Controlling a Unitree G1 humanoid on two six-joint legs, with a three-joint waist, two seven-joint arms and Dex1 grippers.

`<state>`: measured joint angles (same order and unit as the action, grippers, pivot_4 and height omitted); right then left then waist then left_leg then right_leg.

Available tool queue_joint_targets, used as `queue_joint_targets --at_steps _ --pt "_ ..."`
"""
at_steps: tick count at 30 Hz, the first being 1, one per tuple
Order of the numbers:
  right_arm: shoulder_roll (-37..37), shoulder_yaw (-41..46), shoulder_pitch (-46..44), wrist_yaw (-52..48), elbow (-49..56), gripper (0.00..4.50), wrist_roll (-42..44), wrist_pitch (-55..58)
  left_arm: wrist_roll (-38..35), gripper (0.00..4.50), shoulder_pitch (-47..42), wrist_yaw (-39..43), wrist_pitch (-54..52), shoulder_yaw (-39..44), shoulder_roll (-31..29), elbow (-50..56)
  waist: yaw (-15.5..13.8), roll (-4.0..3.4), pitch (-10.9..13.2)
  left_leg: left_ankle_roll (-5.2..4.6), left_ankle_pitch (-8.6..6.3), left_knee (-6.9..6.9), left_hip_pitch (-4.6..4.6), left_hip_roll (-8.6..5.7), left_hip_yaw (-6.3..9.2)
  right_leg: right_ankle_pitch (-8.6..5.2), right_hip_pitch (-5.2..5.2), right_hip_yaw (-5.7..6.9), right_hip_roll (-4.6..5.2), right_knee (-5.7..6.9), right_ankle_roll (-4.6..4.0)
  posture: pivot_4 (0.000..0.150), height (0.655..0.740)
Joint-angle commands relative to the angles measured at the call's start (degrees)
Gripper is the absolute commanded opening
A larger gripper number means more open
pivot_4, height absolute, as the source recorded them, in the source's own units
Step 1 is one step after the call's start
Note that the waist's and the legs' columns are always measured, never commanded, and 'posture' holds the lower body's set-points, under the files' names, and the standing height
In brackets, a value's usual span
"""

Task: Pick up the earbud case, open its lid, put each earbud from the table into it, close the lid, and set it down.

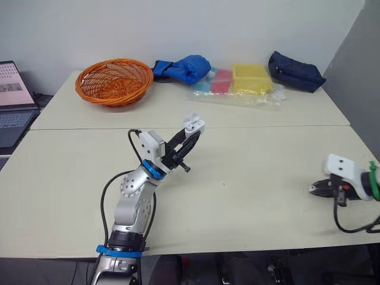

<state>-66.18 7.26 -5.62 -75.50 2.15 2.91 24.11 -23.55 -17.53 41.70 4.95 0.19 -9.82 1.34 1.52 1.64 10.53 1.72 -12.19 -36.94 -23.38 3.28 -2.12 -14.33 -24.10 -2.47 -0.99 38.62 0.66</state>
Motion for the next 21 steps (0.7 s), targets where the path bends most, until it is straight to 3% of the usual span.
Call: queue_joint_targets --at_steps 1,13,21 --pt "-3.7 -0.6 2.1 0.8 -5.0 0.45 -3.2 -7.2 -0.8 0.77 0.9 0.0 -0.1 -0.7 0.3 3.0 0.2 0.01 0.0 0.0 0.0 -0.01 0.06 -0.02 0.0 -0.04 0.04 -0.01 0.01 0.03 -0.07 0.15 0.74" --pt "-7.3 -11.3 -6.7 -1.7 -18.2 0.45 -10.1 -22.2 -0.5 0.77 3.0 -1.9 -1.7 -1.3 0.1 6.4 0.6 0.02 0.0 -0.01 0.0 0.05 0.21 -0.18 -0.02 0.03 0.07 -0.16 0.07 0.1 0.07 0.15 0.74" --pt "-7.6 -13.1 -7.6 -3.2 -22.8 0.45 -10.8 -28.0 -0.5 0.77 3.9 -2.6 -2.8 -1.5 -0.3 8.3 0.5 0.02 0.0 -0.01 0.0 0.05 0.24 -0.18 -0.02 0.0 0.1 -0.15 0.07 0.1 0.03 0.15 0.74"
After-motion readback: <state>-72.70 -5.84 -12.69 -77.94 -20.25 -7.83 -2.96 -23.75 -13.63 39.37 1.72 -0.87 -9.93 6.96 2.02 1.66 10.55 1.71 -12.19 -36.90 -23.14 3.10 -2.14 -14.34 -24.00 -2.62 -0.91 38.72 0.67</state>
